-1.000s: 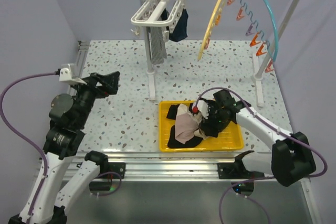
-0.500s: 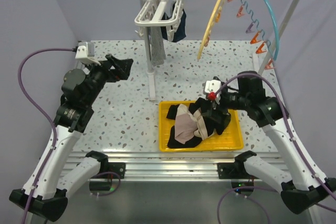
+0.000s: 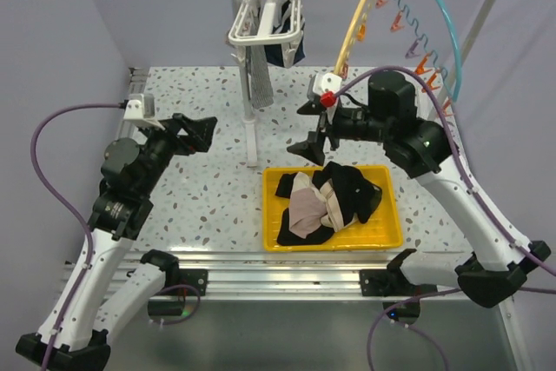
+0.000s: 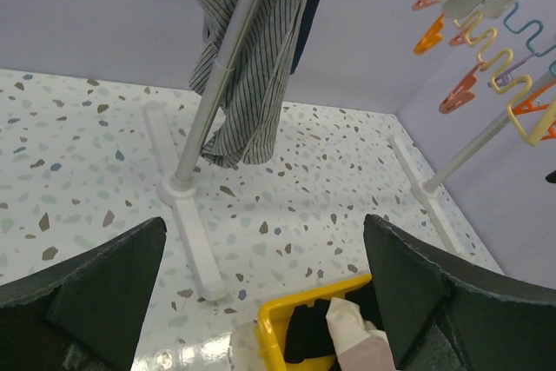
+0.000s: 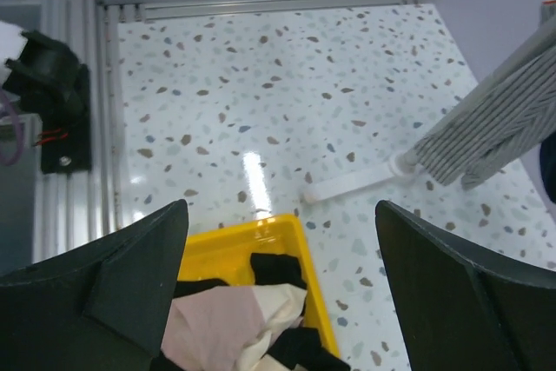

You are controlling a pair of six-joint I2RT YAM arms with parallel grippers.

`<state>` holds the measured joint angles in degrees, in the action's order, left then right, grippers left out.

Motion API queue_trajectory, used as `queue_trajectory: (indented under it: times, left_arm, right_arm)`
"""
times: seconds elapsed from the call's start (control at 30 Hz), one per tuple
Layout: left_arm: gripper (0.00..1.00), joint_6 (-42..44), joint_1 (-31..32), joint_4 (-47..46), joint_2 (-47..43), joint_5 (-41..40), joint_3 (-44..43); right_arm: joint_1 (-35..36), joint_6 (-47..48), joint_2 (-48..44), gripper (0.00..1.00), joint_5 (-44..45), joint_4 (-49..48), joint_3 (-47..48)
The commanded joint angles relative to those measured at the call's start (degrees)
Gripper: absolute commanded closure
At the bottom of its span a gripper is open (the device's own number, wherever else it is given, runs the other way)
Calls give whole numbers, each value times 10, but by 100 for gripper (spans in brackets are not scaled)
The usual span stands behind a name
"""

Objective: Remove the underwear clipped to the hanger
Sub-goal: Place the underwear in the bin, then adjust the underwear on the hanger.

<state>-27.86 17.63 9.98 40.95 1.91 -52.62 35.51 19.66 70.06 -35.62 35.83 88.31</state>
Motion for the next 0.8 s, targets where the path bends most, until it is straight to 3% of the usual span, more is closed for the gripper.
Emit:
queue_trajectory:
  times: [0.0, 0.13, 0.3, 0.4, 0.47, 0.63, 0.77]
  left_arm:
    - [0, 8, -5, -2, -26, -17, 29]
    - [0, 15, -5, 28, -63, -51, 47]
    - [0, 24, -5, 57, -98, -80, 66]
    - [0, 23, -5, 72, -115, -90, 76]
    - [0, 23, -5, 78, -125, -93, 86]
    - [0, 26, -5, 101, -140, -106, 90]
    - [0, 32, -5, 116, -153, -118, 89]
  right_arm:
    - [48, -7, 29, 9, 158, -45, 5]
    - [148, 109, 42, 4, 354, -152, -132]
    - [163, 98, 140, 1, 499, -342, -174]
    - [158, 55, 228, 1, 591, -425, -135]
    - [149, 16, 276, 1, 624, -410, -93]
    - [127, -19, 368, 1, 638, -485, -45]
    - [102, -44, 424, 2, 677, -478, 21]
